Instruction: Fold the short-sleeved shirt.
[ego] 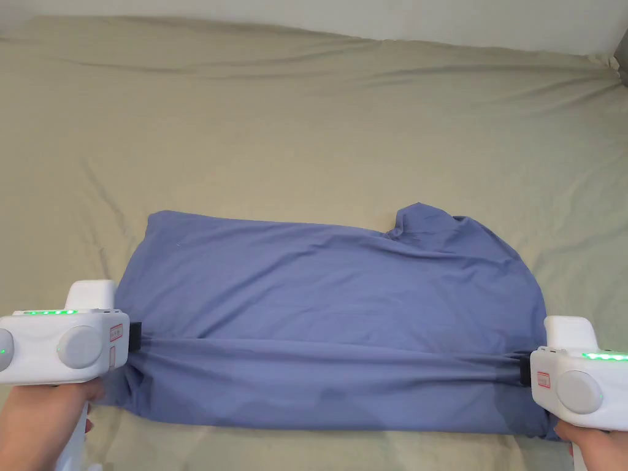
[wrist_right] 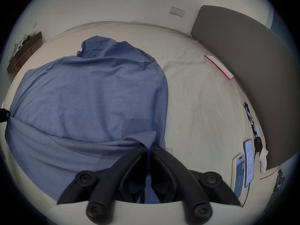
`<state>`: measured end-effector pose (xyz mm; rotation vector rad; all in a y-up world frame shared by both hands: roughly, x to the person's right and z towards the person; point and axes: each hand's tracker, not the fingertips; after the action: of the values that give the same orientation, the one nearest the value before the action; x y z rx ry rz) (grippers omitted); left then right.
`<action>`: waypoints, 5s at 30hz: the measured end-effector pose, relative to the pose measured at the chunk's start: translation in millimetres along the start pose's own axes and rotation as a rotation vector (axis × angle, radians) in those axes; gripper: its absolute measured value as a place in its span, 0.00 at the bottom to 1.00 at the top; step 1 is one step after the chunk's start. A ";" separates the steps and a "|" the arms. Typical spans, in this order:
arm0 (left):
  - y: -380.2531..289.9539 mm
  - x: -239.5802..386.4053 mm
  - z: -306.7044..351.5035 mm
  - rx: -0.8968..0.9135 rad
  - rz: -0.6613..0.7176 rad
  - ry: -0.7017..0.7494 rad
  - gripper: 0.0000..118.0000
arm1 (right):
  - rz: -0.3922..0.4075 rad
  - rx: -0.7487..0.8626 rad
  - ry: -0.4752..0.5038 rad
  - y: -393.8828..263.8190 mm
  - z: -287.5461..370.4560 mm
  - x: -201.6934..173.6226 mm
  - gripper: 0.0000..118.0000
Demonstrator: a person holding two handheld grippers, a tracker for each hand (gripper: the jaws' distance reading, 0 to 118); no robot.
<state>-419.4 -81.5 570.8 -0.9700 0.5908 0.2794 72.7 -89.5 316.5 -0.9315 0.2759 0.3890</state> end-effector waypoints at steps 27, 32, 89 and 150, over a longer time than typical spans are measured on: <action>-16.1 63.7 273.1 0.852 -0.116 0.030 0.04 | 0.140 0.749 0.069 8.6 294.1 -72.6 0.02; -21.6 70.3 270.4 0.811 -0.161 0.014 0.00 | 0.157 0.733 0.077 0.4 287.2 -72.8 0.01; -41.9 0.1 66.2 0.141 -0.030 0.022 0.07 | -0.071 -0.133 0.209 -29.6 27.8 14.9 0.13; -23.7 77.3 340.5 1.067 -0.136 -0.037 0.00 | 0.170 0.889 0.064 5.9 363.2 -95.2 0.02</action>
<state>-228.3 187.9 686.7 0.0297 0.5310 -0.1504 7.7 191.8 556.5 -0.0465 0.5320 0.3410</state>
